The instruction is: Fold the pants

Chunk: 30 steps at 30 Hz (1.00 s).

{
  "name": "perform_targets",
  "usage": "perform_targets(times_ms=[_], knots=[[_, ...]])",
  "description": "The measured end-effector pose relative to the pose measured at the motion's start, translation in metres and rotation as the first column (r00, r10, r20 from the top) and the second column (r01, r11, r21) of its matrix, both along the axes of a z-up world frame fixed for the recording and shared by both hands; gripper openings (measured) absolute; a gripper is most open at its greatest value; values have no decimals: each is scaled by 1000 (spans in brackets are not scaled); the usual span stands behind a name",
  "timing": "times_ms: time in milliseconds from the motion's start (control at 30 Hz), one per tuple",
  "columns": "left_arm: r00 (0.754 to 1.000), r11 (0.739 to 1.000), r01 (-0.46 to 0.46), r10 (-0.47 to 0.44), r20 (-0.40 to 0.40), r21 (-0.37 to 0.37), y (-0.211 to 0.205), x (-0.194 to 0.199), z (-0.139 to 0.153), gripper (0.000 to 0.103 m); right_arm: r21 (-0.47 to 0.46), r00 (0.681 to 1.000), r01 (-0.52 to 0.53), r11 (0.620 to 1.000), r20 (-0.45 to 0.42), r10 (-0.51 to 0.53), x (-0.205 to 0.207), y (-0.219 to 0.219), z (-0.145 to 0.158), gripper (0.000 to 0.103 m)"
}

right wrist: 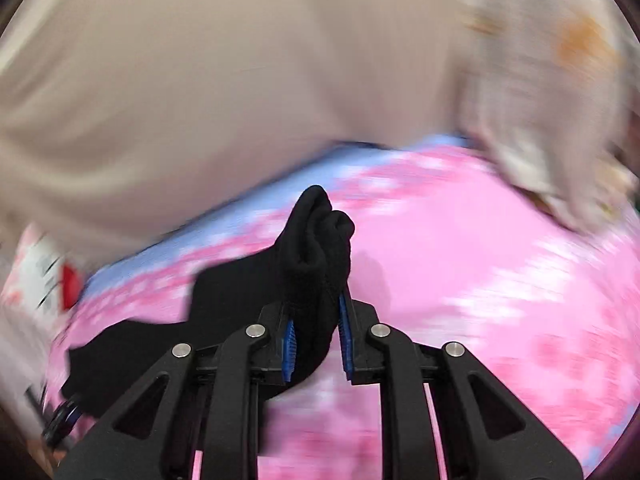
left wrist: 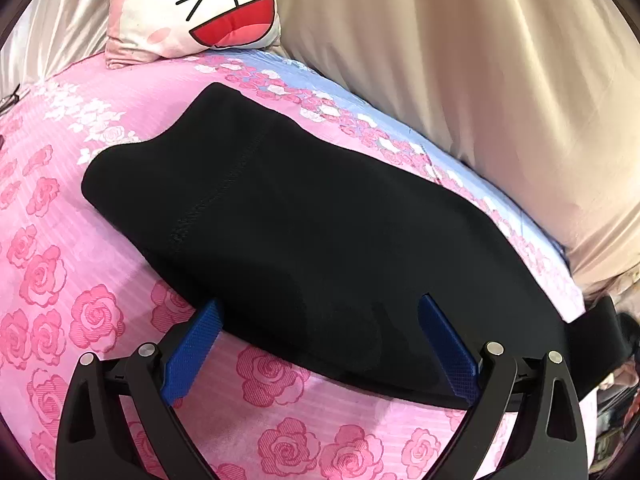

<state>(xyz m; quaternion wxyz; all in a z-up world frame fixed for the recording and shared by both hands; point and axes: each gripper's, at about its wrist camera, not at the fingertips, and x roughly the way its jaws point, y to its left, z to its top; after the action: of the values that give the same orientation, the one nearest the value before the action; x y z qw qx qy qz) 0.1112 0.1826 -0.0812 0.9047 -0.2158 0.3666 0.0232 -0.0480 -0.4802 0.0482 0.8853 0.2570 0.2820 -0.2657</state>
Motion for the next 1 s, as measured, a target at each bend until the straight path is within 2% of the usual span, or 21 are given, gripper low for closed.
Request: perform_targets(times_ms=[100, 200, 233, 333, 400, 467, 533, 600, 667, 700, 800, 833, 867, 900, 933, 967, 1000], knots=[[1000, 1000, -2, 2, -15, 31, -4, 3, 1, 96, 51, 994, 99, 994, -50, -96, -32, -48, -35, 17], [1000, 999, -3, 4, -24, 50, -5, 4, 1, 96, 150, 991, 127, 981, -53, -120, -47, -75, -72, 17], [1000, 999, -3, 4, -26, 53, -5, 5, 1, 96, 161, 992, 123, 979, -40, -118, -48, -75, -76, 17], [999, 998, -3, 5, -34, 69, -7, 5, 0, 96, 117, 998, 49, 992, 24, -53, -35, -55, -55, 17], [999, 996, -2, 6, -42, 85, -8, 7, 0, 96, 58, 995, -71, 996, 80, 66, -6, -15, -21, 17], [999, 994, -1, 7, -53, 108, -12, 8, 0, 96, -6, 972, -211, 978, 105, 210, 26, 34, 3, 17], [998, 993, -1, 8, -58, 118, -13, 8, 0, 96, -56, 905, -405, 913, 119, 408, 73, 108, 19, 17], [999, 994, -2, 8, -53, 110, -12, 8, 0, 96, -54, 834, -538, 841, 111, 540, 112, 162, 15, 17], [999, 996, -4, 8, -45, 93, -11, 7, 0, 96, -31, 756, -648, 761, 89, 648, 151, 212, -1, 17], [999, 997, -5, 8, -40, 83, -10, 6, 0, 96, -6, 711, -702, 712, 56, 701, 175, 242, -19, 17], [1000, 999, -6, 7, -19, 42, -5, 3, 1, 96, 95, 620, -779, 620, -34, 784, 221, 298, -78, 17], [1000, 1000, -7, 8, -11, 25, -2, 1, 1, 96, 126, 593, -792, 597, -74, 802, 232, 314, -98, 17], [1000, 1000, -7, 7, -4, 9, 0, 0, 1, 96, 126, 574, -797, 591, -148, 805, 241, 332, -121, 18], [1000, 1000, -8, 8, 2, -4, 1, -1, 1, 96, 81, 575, -803, 590, -156, 803, 240, 339, -125, 20], [1000, 1000, -8, 8, 9, -21, 3, -2, 1, 96, 32, 560, -821, 570, -151, 815, 233, 347, -120, 34], [1000, 1000, -7, 8, 13, -30, 4, -2, 2, 96, 58, 537, -835, 548, -139, 832, 230, 349, -115, 45], [1000, 999, -7, 7, 17, -40, 6, -2, 2, 96, 79, 531, -837, 541, -117, 839, 226, 347, -108, 67]])
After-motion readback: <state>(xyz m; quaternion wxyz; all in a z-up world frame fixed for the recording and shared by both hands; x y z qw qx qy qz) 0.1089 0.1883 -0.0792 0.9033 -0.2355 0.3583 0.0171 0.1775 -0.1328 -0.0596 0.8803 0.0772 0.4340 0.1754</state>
